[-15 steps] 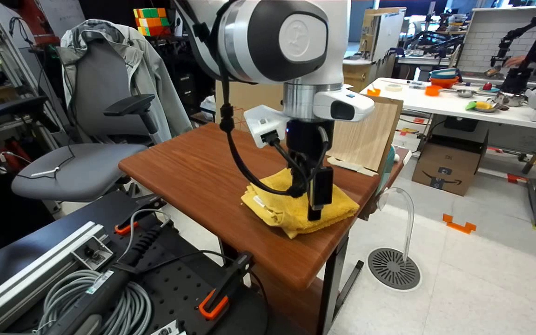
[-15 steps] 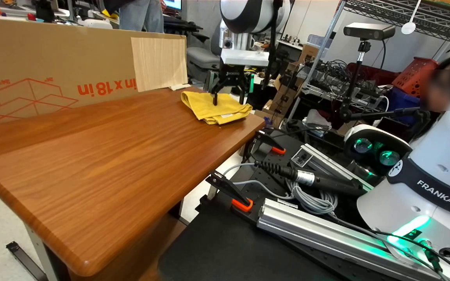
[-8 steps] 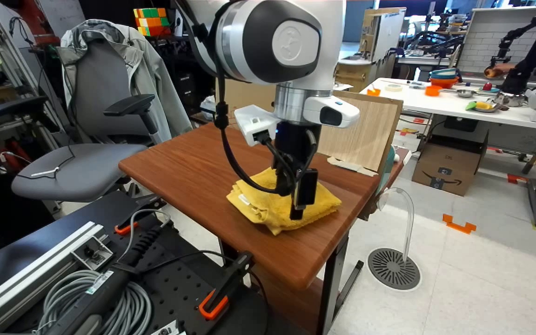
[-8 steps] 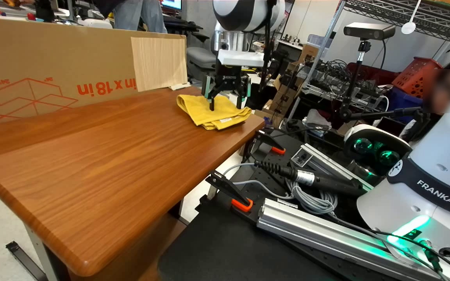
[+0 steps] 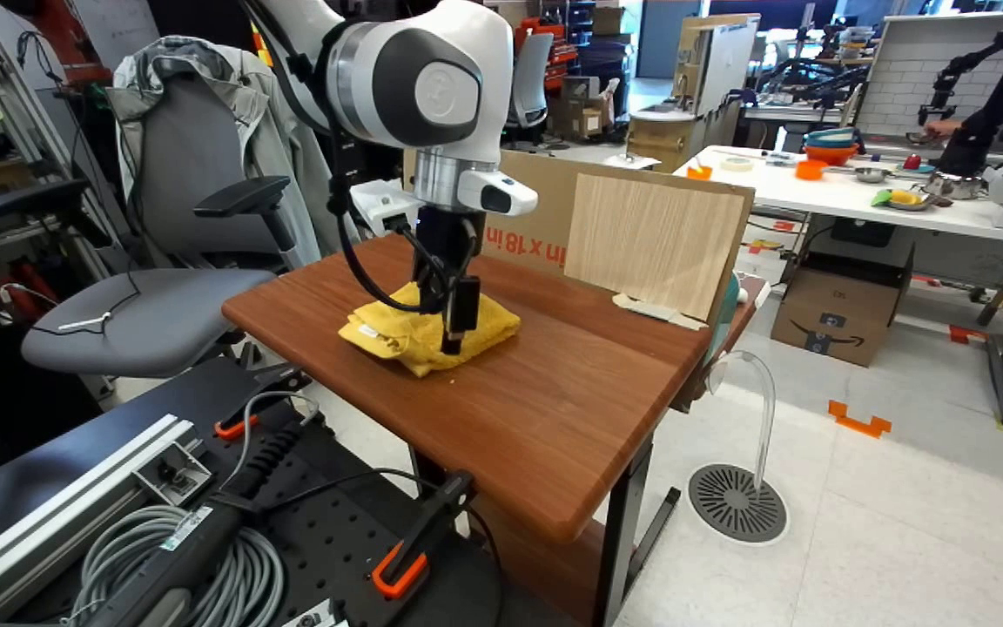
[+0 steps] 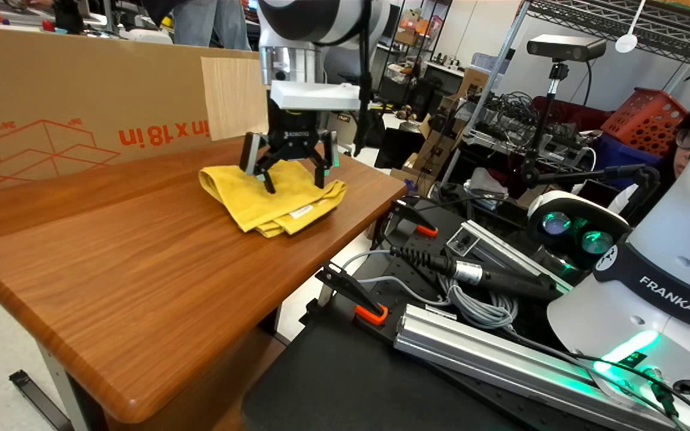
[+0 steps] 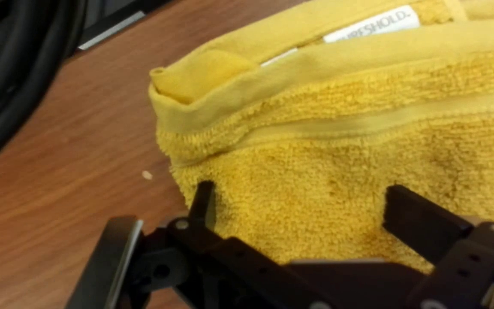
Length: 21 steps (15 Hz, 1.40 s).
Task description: Wipe the top of the table with the yellow towel
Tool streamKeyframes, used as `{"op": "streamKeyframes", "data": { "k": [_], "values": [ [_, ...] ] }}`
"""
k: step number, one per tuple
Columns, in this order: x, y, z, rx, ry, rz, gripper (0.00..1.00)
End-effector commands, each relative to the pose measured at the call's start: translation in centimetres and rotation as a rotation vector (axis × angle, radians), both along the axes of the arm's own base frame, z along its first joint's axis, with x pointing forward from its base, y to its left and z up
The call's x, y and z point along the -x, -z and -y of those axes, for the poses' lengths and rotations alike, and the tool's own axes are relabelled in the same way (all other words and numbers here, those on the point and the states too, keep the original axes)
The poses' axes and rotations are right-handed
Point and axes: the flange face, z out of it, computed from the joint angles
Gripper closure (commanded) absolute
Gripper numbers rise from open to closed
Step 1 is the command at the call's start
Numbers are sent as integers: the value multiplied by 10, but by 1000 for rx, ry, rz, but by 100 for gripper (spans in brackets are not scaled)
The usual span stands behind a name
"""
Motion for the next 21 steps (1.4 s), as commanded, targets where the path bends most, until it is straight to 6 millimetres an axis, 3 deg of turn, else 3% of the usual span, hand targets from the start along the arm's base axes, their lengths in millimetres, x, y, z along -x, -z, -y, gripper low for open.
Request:
{"op": "streamKeyframes", "data": {
  "k": [1, 4, 7, 11, 14, 16, 17, 19, 21],
  "values": [
    [-54, 26, -9, 47, 110, 20, 0],
    [-92, 30, 8, 137, 204, 78, 0],
    [-101, 18, 34, 133, 274, 40, 0],
    [-68, -2, 89, 115, 310, -33, 0],
    [-36, -3, 143, 130, 377, -89, 0],
    [-13, 0, 168, 134, 401, -138, 0],
    [-3, 2, 174, 131, 397, -159, 0],
    [12, 8, 167, 108, 348, -203, 0],
    [23, 18, 131, 74, 245, -277, 0]
  ]
}}
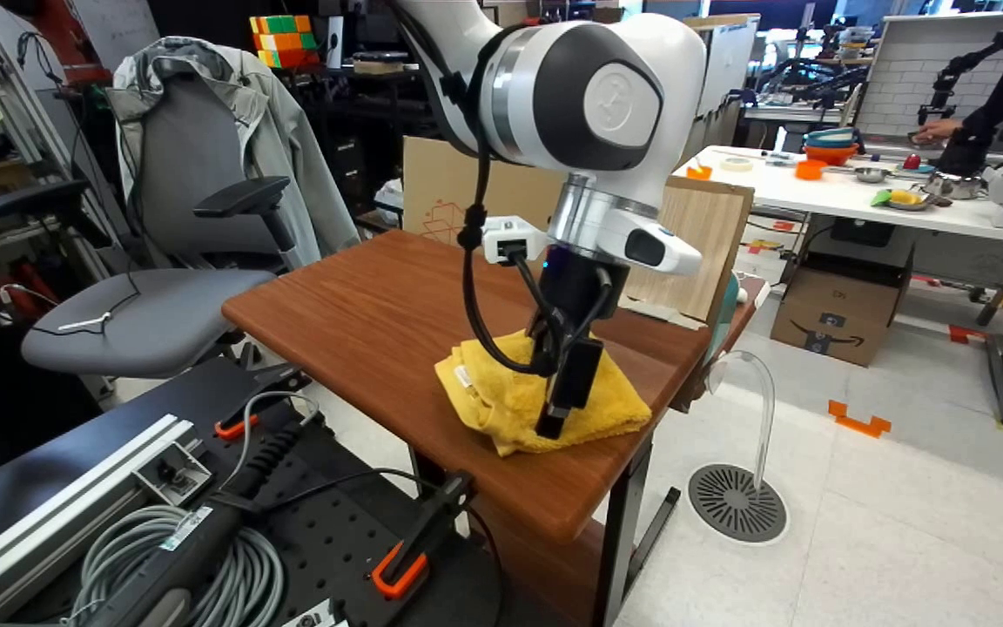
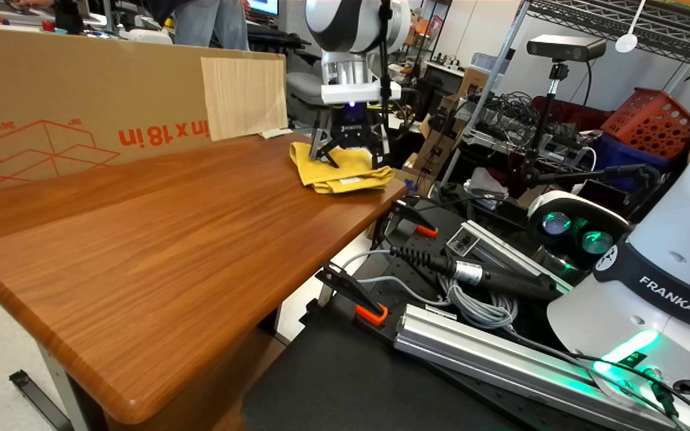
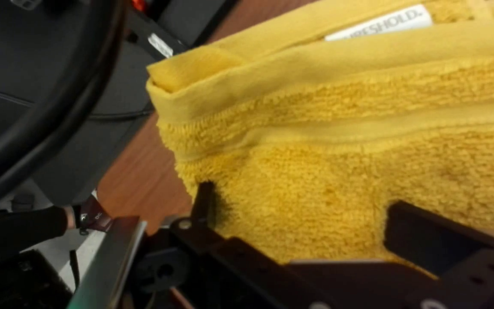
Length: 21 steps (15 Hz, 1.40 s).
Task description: Wipe the top of the table with the yellow towel
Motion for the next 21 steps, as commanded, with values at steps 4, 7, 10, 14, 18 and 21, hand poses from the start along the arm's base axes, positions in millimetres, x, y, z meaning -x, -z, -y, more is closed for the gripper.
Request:
{"op": "streamKeyframes", "data": {
  "k": [4, 7, 10, 14, 18, 21],
  "values": [
    [33, 21, -142, -135, -275, -172, 0],
    [43, 26, -230, -151, -446, -185, 0],
    [44, 27, -315, -132, -614, -124, 0],
    [11, 37, -375, -47, -779, -1, 0],
    [-45, 42, -383, 26, -707, 84, 0],
    [-91, 30, -371, 53, -577, 155, 0]
  ]
}}
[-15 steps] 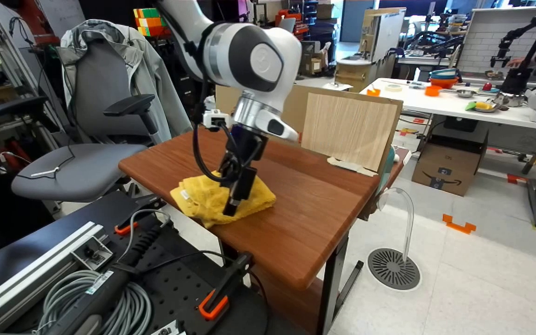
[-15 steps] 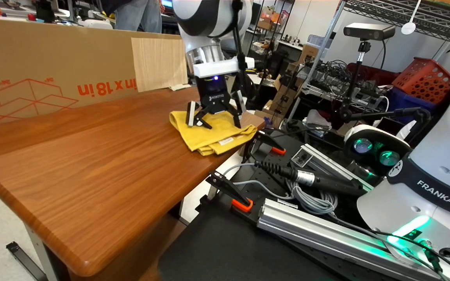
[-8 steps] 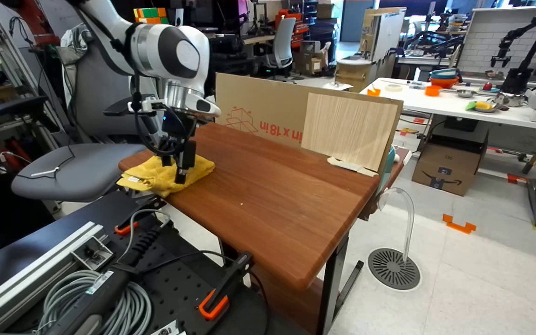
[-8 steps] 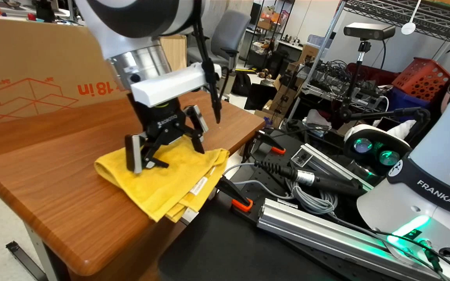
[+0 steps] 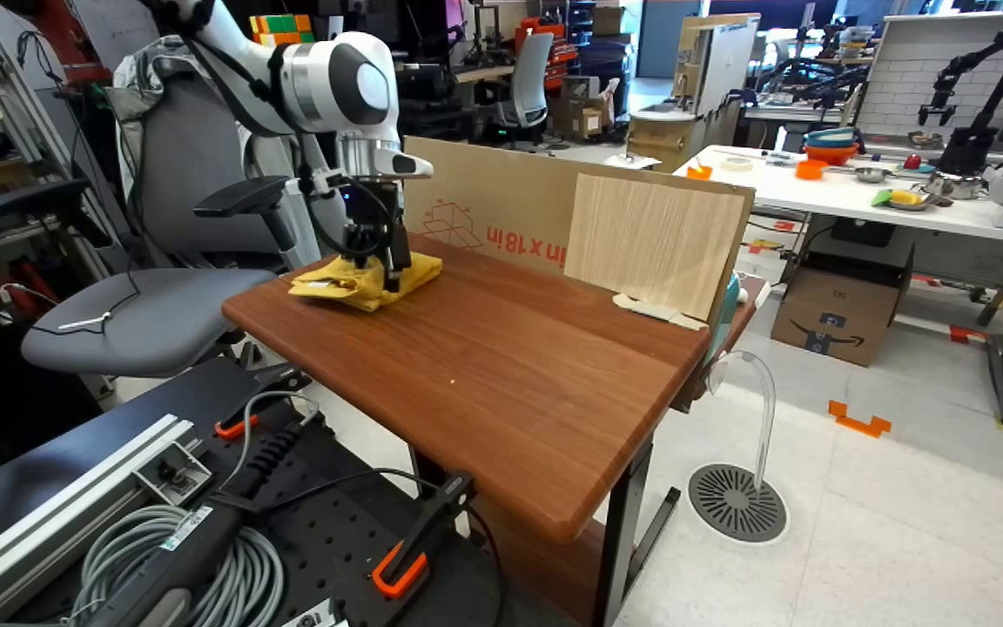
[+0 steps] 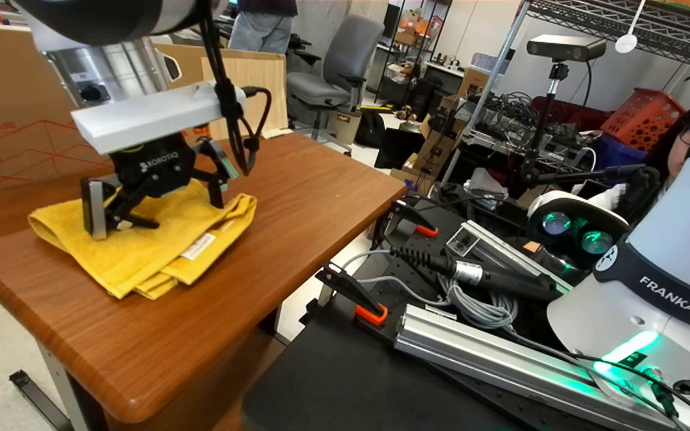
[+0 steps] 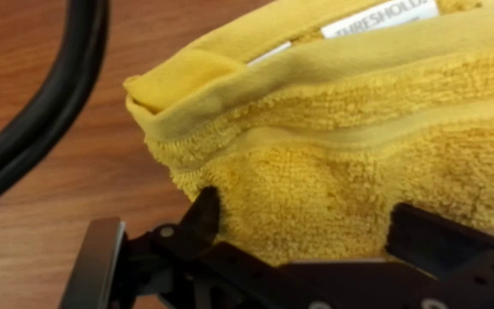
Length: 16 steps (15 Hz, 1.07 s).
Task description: Wipe the top of the table with the yellow towel
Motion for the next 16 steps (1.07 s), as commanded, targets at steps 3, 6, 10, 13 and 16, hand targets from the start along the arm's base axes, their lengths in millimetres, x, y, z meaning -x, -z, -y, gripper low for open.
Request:
{"op": "streamKeyframes", "data": {
  "k": [3, 6, 10, 13, 16],
  "values": [
    [-85, 12, 48, 63, 192, 129, 0],
    [-75, -5, 106, 133, 240, 59, 0],
    [-48, -18, 191, 156, 343, -43, 0],
    [-23, -22, 243, 129, 419, -118, 0],
    [-8, -35, 265, 112, 425, -137, 0]
  ]
}}
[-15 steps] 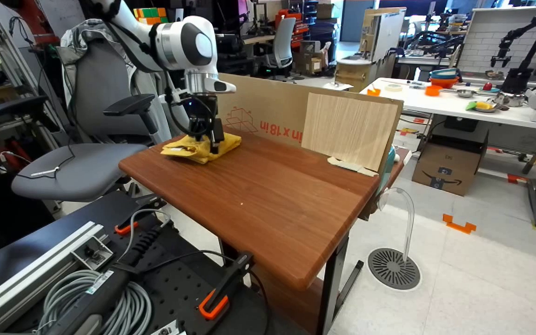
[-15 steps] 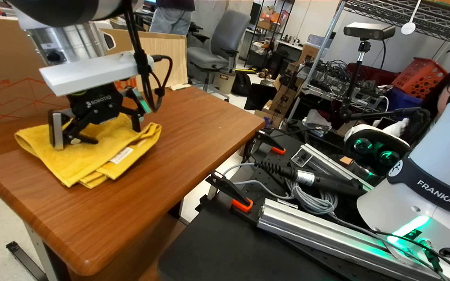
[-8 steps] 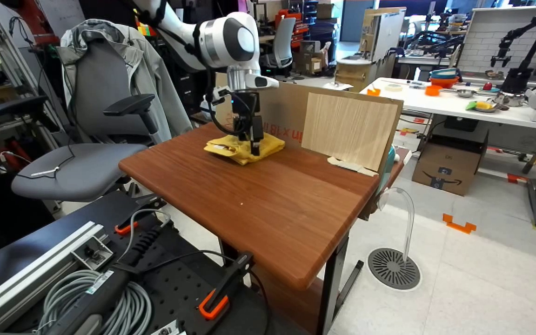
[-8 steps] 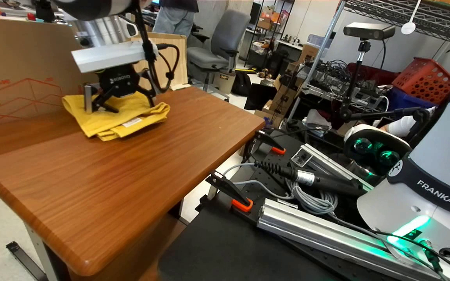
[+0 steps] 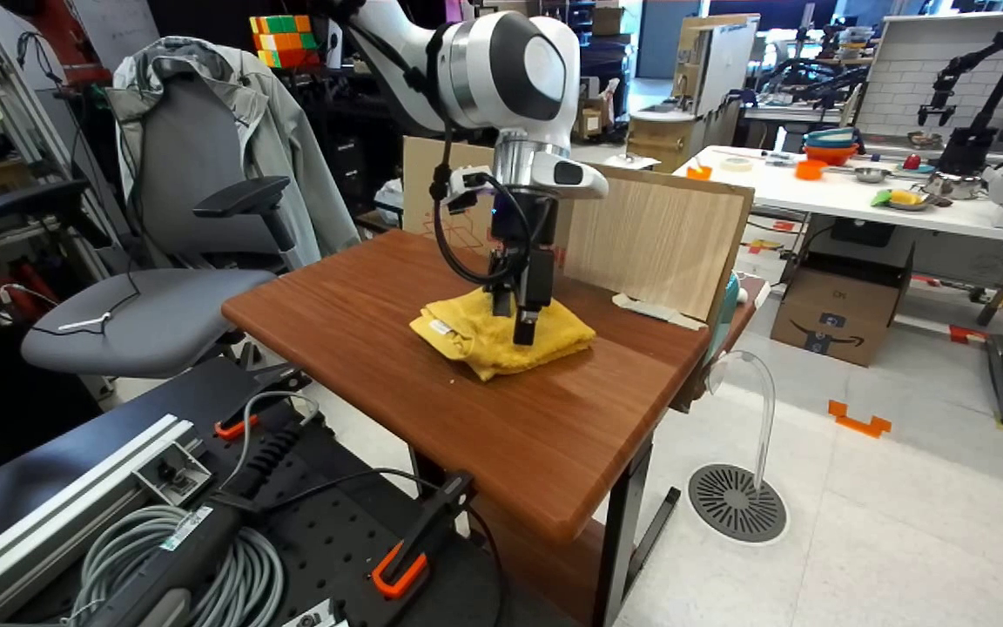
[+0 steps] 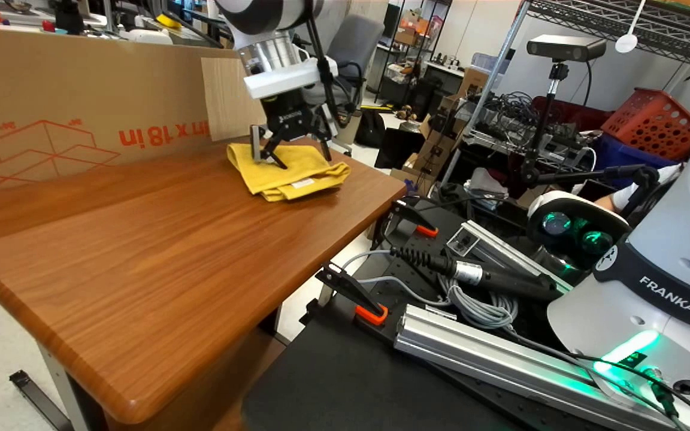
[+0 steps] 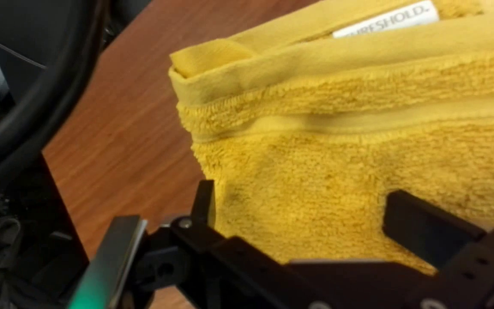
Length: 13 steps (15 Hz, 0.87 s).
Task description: Wipe the top of the table with the yellow towel
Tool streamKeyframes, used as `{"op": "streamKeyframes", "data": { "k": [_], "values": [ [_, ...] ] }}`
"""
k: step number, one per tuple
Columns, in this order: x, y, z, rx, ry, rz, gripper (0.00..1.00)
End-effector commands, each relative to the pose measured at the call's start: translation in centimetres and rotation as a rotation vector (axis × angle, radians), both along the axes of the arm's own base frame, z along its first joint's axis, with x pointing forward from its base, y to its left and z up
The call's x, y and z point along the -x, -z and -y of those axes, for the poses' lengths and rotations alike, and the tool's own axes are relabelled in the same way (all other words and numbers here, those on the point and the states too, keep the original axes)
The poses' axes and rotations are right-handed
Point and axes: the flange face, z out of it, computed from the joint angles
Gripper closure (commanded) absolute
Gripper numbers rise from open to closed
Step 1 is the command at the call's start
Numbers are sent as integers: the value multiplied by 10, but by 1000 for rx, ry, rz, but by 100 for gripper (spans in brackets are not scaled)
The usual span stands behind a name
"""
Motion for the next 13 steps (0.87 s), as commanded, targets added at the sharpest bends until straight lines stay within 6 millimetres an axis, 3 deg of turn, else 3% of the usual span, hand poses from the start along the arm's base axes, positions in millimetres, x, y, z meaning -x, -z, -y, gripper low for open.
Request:
{"op": "streamKeyframes", "data": {
  "k": [1, 7, 9, 10, 12, 13],
  "values": [
    [23, -32, 9, -49, 0, -8, 0],
    [33, -155, -10, -118, -111, 259, 0],
    [48, -197, -16, -141, -117, 295, 0],
    [20, -164, -12, -104, -99, 259, 0],
    [34, -196, -16, -116, -110, 296, 0],
    [39, -201, -16, -119, -112, 301, 0]
  ]
}}
